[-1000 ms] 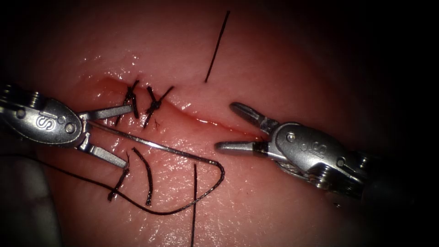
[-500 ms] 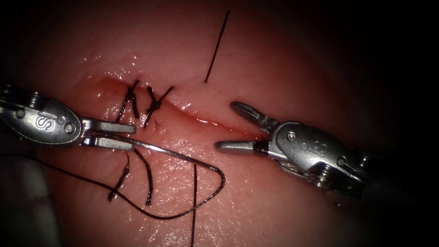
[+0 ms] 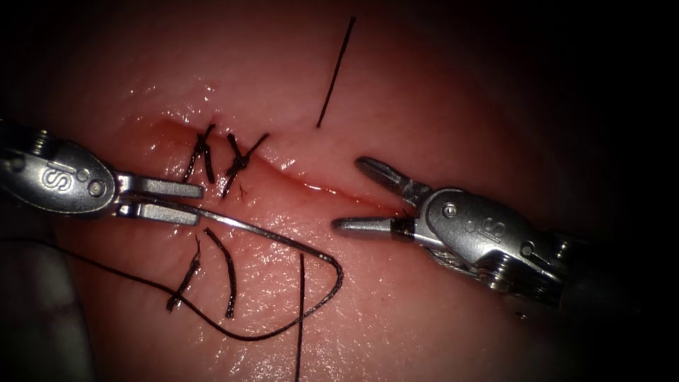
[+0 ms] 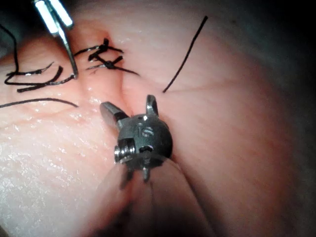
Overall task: Wound Closure
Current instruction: Drop the needle from the left gripper
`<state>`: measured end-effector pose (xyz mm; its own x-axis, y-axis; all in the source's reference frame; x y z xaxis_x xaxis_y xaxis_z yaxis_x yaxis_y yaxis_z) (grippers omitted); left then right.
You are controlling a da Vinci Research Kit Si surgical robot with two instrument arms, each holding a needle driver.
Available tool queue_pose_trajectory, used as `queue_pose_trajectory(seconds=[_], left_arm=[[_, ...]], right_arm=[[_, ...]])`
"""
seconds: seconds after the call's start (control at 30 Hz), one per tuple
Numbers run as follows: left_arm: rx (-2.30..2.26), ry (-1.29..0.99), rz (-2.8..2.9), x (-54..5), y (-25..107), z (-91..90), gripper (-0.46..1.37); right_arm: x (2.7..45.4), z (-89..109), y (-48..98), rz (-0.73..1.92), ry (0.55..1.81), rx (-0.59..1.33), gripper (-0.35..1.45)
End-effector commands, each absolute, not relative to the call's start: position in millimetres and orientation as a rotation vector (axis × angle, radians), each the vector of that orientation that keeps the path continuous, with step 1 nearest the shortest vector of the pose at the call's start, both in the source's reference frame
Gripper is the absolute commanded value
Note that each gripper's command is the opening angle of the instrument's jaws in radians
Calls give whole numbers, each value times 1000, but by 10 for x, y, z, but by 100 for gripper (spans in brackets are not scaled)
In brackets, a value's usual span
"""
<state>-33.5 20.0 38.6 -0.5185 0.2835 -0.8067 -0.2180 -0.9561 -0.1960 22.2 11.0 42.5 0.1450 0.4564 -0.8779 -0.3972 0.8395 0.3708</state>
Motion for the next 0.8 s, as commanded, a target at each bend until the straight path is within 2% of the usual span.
queue_pose_trajectory(seconds=[0.03, 0.5, 0.8], left_arm=[[-1358, -83, 2504, -332, 203, 385, -35], [-1261, 126, 2510, -267, 282, 389, -35], [-1152, 239, 2598, -267, 297, 438, -35]], right_arm=[[222, 426, 110, 610, 1289, 62, 133], [221, 426, 107, 607, 1290, 61, 132], [220, 426, 105, 605, 1291, 60, 132]])
